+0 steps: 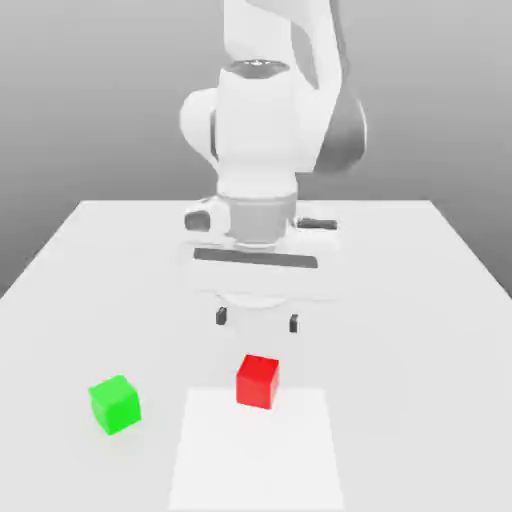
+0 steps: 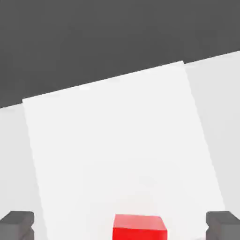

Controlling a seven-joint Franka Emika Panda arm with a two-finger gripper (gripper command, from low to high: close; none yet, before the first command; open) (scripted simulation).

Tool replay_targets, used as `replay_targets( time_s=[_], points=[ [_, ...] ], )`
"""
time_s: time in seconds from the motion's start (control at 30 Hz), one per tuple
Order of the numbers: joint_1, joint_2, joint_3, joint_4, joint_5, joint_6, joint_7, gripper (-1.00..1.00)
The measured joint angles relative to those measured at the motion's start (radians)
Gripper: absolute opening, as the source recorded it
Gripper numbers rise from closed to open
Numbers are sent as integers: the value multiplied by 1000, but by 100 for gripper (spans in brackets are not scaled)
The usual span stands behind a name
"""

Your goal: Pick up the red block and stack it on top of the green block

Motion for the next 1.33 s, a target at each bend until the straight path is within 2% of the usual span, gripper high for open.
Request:
replay_targets(
  time_s=[0.2, 0.23, 0.47, 0.73, 0.8, 1.0, 1.1, 1.2, 1.23, 1.33],
  points=[
    [27, 245, -42, 11, -56, 207, 48, 0],
    [38, 276, -53, 15, -58, 234, 50, -100],
    [42, 282, -58, 15, -65, 239, 57, -100],
    [44, 19, -49, -21, -24, 13, 27, -100],
    [8, -6, -87, 8, -35, -42, -7, -100],
    [-172, 33, -287, 183, -74, -176, -199, -100],
    [-221, 122, -321, 224, -29, -129, -273, -100],
    [-234, 226, -284, 233, 40, -38, -328, -100],
    [-241, 254, -273, 234, 59, -12, -342, 100],
    [-241, 254, -273, 234, 59, -12, -342, 100]
  ],
)
